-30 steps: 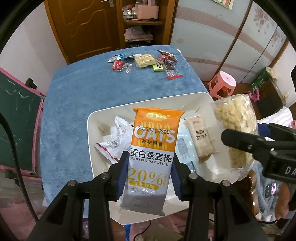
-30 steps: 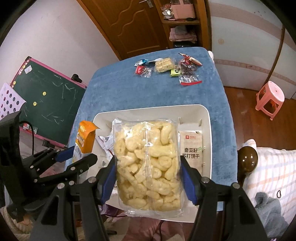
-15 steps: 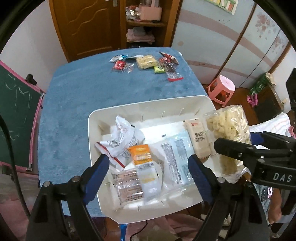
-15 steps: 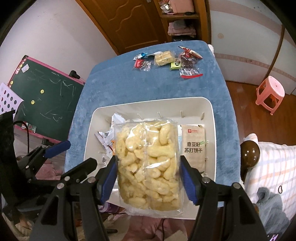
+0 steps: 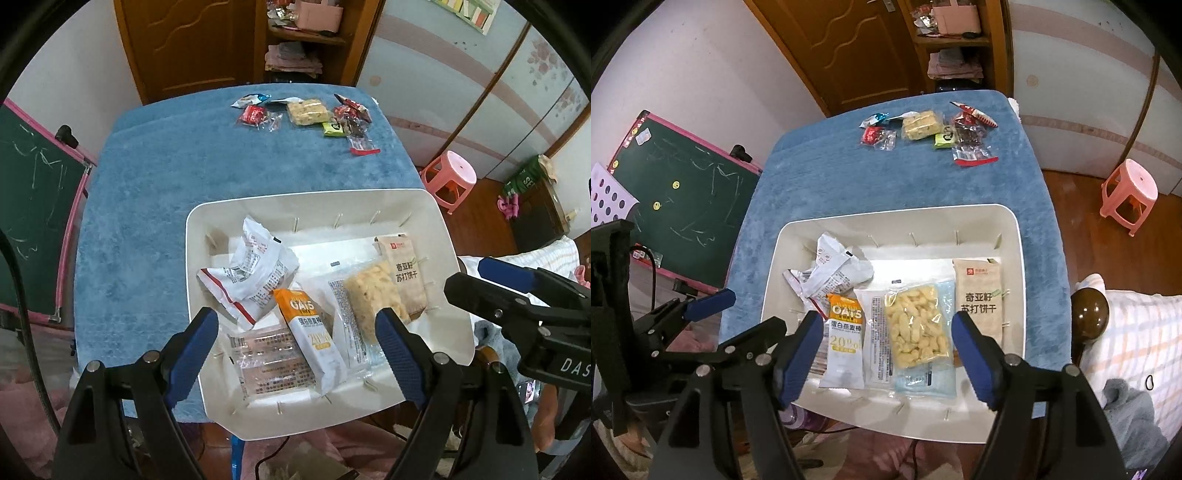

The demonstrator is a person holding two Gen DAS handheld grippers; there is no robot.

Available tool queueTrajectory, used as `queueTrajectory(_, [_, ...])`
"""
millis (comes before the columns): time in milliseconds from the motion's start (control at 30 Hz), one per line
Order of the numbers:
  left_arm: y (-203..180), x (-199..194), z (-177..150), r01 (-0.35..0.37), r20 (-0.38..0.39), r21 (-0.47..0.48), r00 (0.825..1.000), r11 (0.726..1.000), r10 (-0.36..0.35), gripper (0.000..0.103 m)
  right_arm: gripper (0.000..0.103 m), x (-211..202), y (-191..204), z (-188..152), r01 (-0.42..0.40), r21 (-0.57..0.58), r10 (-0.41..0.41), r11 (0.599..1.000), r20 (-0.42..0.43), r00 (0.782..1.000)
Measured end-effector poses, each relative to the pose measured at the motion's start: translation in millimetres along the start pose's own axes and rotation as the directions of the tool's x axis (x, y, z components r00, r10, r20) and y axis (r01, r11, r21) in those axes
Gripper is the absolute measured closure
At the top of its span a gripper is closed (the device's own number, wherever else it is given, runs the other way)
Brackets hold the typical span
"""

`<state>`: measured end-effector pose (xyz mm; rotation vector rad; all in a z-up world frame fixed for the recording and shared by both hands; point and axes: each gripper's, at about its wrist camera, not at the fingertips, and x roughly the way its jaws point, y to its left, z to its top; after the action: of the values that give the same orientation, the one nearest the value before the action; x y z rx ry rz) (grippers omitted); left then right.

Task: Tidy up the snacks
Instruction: 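Lower both bags into the tray and open both tools, then lift both tools out of the tray and move toward the snack pile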

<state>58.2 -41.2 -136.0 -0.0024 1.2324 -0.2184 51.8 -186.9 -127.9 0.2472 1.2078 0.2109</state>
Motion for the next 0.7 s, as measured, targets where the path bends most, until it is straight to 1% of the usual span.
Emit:
queueTrajectory(233, [-5.4, -7.1, 4.3, -0.017, 0.018, 0.029, 1.0, 0.999, 0.016, 0.017, 0.03, -4.8, -1.2, 3.4, -0.006, 0.009, 0.006, 1.0, 0.015, 1.0])
queueTrajectory(433, [-5.9, -13.8, 10.4, -0.029, 0.032, 0.035, 0.999, 0.999, 0.028, 0.017, 0.03, -11.0, -2.8, 6.1, -0.004, 0.011, 0.004, 1.0, 0.038, 0.999])
queueTrajectory(700, [-1.2, -25.1, 29.5, -0.06, 0.064, 0.04, 0.996, 0.997, 0.057, 0.017, 0.03, -16.6, -6.9, 18.1, 0.004, 0.009, -0.004, 1.0, 0.062, 0.998])
